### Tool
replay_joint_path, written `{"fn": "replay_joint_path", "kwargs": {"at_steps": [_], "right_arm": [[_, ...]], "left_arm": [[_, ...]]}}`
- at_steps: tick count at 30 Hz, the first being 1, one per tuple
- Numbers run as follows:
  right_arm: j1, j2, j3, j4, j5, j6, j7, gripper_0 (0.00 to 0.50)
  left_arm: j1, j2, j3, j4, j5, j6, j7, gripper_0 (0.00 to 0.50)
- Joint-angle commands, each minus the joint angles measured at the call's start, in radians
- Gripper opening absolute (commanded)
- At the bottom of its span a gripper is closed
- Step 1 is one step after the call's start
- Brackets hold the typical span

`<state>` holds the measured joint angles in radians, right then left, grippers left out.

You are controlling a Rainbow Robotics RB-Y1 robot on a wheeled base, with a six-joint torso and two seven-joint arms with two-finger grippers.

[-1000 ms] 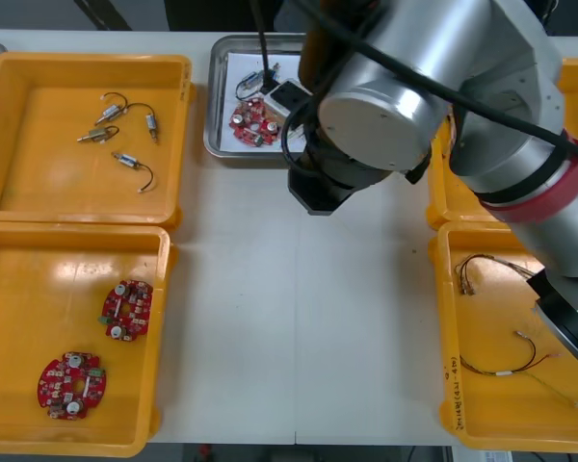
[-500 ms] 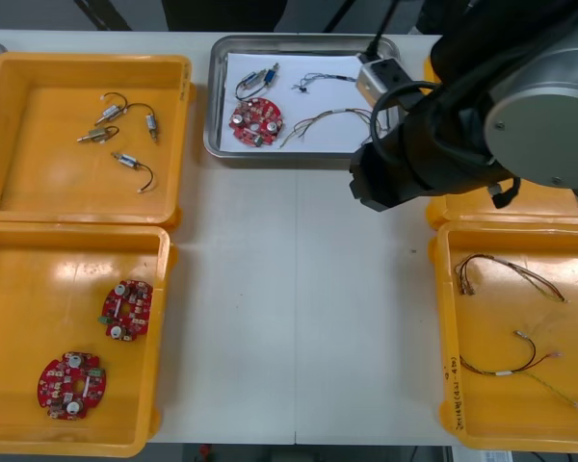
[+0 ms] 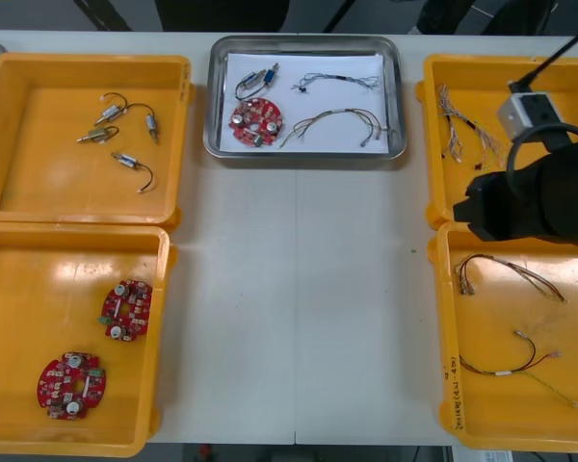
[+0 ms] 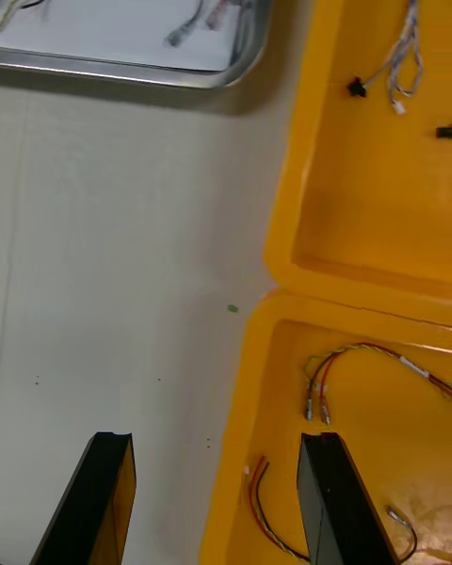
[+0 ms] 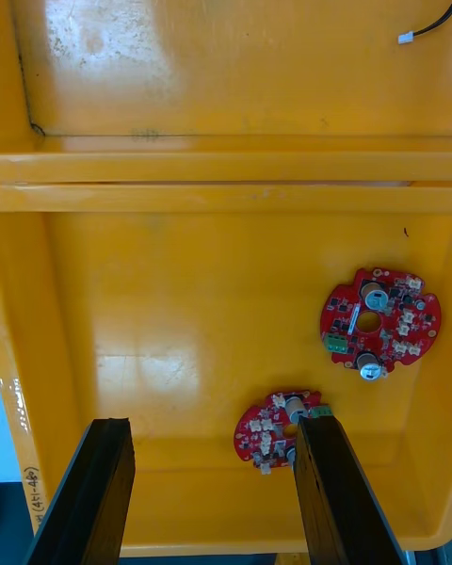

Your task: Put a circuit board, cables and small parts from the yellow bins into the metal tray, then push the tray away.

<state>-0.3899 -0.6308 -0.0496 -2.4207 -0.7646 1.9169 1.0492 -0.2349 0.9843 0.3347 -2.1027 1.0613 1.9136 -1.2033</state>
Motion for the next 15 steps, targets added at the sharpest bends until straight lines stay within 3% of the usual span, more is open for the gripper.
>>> {"fn": "replay_joint_path", "kwargs": {"at_steps": [1,15], "right_arm": [[0.092,-0.032,-0.138,-0.041,-0.019,0.003,0.017,0.500],[0.223,-0.056,-0.312,0.012,-0.013,0.003,0.088,0.500]], "left_arm": [[0.011,0.042,0.026,-0.026,-0.009,0.006,-0.012,0.500],[0.011,0.042,0.026,-0.026,-0.009,0.006,-0.012,0.500]]}}
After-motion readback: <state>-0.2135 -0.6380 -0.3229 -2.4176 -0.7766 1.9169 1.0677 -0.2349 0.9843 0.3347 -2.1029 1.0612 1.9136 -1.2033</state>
